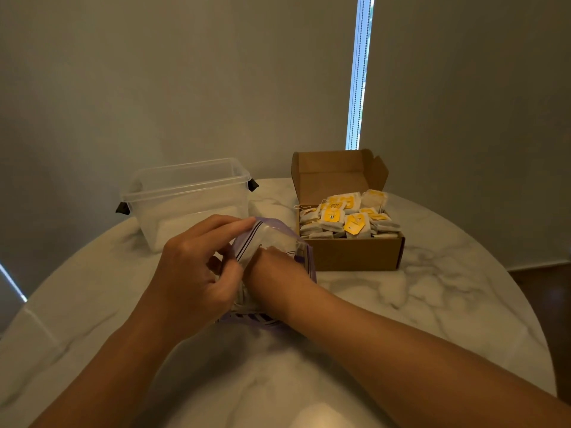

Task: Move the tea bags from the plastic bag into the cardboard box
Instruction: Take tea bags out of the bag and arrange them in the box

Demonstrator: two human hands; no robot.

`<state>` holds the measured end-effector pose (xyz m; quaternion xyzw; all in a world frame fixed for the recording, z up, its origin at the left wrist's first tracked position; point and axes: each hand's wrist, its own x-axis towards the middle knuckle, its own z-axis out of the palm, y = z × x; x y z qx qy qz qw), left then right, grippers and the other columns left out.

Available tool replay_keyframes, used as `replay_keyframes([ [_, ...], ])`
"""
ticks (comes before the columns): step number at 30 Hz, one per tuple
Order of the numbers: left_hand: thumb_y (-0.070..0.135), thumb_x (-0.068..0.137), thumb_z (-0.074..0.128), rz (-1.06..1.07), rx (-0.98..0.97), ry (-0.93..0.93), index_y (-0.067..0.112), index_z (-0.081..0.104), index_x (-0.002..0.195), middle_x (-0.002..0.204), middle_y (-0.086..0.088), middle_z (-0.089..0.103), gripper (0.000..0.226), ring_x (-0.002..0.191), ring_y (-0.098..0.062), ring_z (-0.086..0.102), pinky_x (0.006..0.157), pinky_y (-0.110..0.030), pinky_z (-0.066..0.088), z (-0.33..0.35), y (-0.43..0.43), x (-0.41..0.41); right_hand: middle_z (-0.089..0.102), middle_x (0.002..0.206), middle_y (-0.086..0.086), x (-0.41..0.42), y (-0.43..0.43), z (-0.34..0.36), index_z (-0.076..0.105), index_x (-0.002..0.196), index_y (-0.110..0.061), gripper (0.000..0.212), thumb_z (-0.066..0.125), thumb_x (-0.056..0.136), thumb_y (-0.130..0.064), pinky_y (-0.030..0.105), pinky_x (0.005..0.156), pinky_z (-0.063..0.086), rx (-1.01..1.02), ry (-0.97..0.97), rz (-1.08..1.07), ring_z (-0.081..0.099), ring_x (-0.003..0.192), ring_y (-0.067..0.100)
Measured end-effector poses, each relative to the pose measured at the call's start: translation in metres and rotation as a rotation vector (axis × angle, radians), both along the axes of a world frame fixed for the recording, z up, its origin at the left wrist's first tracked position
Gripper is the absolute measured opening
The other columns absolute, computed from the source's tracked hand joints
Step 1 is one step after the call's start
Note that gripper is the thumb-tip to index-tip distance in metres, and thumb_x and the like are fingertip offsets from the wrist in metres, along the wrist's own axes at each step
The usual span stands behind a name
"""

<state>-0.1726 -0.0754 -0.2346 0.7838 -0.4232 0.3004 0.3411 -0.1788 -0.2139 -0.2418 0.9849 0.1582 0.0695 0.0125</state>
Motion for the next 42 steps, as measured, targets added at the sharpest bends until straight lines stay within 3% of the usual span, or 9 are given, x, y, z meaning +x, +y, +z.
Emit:
replay_keyframes([
  [4,0.020,0.082,0.045,0.004,-0.008,0.003,0.010,0.064,0.124,0.109,0.005,0.063,0.047,0.086,-0.006,0.059,0.059,-0.013,0.052,0.000,0.000,0.001,0.057,0.124,0.017,-0.003,-0.001,-0.001,0.057,0.123,-0.005,0.028,0.054,0.097,-0.013,0.040,0.089,0.047,-0.019,0.008,0.017,0.051,0.114,0.032],
  [9,0.019,0.083,0.048,0.015,-0.015,0.000,0.008,0.064,0.124,0.110,0.006,0.062,0.045,0.089,-0.004,0.060,0.060,-0.013,0.054,0.000,0.001,0.001,0.057,0.121,0.016,-0.029,-0.014,0.002,0.057,0.126,-0.006,0.034,0.061,0.093,-0.012,0.037,0.084,0.046,0.040,-0.066,0.075,0.051,0.114,0.032],
  [12,0.023,0.084,0.046,0.013,-0.005,0.009,0.007,0.064,0.125,0.111,0.006,0.061,0.048,0.092,0.001,0.059,0.058,-0.011,0.053,0.001,0.000,0.001,0.060,0.119,0.011,-0.035,-0.024,0.004,0.059,0.125,-0.012,0.030,0.057,0.096,-0.018,0.029,0.080,0.041,0.159,-0.036,0.057,0.056,0.110,0.028],
  [15,0.027,0.084,0.045,0.006,0.000,0.012,0.005,0.064,0.124,0.112,0.007,0.061,0.050,0.093,0.007,0.057,0.056,-0.009,0.050,0.002,0.000,-0.001,0.068,0.108,0.003,-0.039,-0.037,0.009,0.068,0.116,-0.018,0.024,0.059,0.095,-0.026,0.027,0.081,0.052,0.366,-0.031,0.031,0.063,0.097,0.018],
  [20,0.028,0.085,0.044,0.010,-0.015,0.019,0.005,0.065,0.123,0.112,0.004,0.063,0.049,0.090,0.003,0.058,0.053,-0.014,0.052,0.001,-0.001,-0.002,0.070,0.082,-0.015,-0.046,-0.055,0.013,0.076,0.101,-0.024,0.014,0.067,0.090,-0.025,0.013,0.065,0.053,0.689,0.016,0.027,0.064,0.074,-0.003],
  [25,0.033,0.086,0.044,0.032,-0.019,0.024,0.008,0.064,0.124,0.113,0.005,0.062,0.050,0.095,0.005,0.058,0.057,-0.011,0.053,0.000,0.001,0.000,0.072,0.081,-0.007,-0.049,-0.059,0.015,0.076,0.090,-0.025,0.008,0.067,0.090,-0.024,0.030,0.069,0.059,0.852,0.039,0.067,0.068,0.078,0.007],
  [32,0.034,0.086,0.046,0.020,-0.036,0.038,0.012,0.063,0.124,0.112,0.011,0.061,0.047,0.099,-0.001,0.058,0.061,-0.006,0.050,-0.001,0.001,0.000,0.075,0.086,0.005,-0.046,-0.091,0.037,0.074,0.098,-0.011,0.014,0.071,0.085,-0.012,0.028,0.068,0.058,1.202,0.105,0.125,0.073,0.078,0.016],
  [38,0.030,0.085,0.046,0.012,-0.035,0.024,0.010,0.064,0.123,0.112,0.009,0.064,0.047,0.097,-0.002,0.060,0.060,-0.008,0.052,-0.002,0.002,0.002,0.073,0.080,0.005,-0.016,-0.148,0.066,0.068,0.095,-0.007,0.014,0.072,0.082,-0.005,0.031,0.060,0.056,1.271,-0.183,0.026,0.071,0.074,0.021],
  [42,0.029,0.084,0.045,0.008,-0.029,0.018,0.008,0.065,0.122,0.110,0.007,0.065,0.048,0.091,-0.005,0.061,0.060,-0.012,0.053,-0.003,0.002,0.003,0.073,0.085,0.008,0.011,-0.175,0.070,0.069,0.095,-0.012,0.011,0.073,0.084,-0.010,0.038,0.064,0.061,1.116,-0.274,-0.151,0.072,0.077,0.026],
])
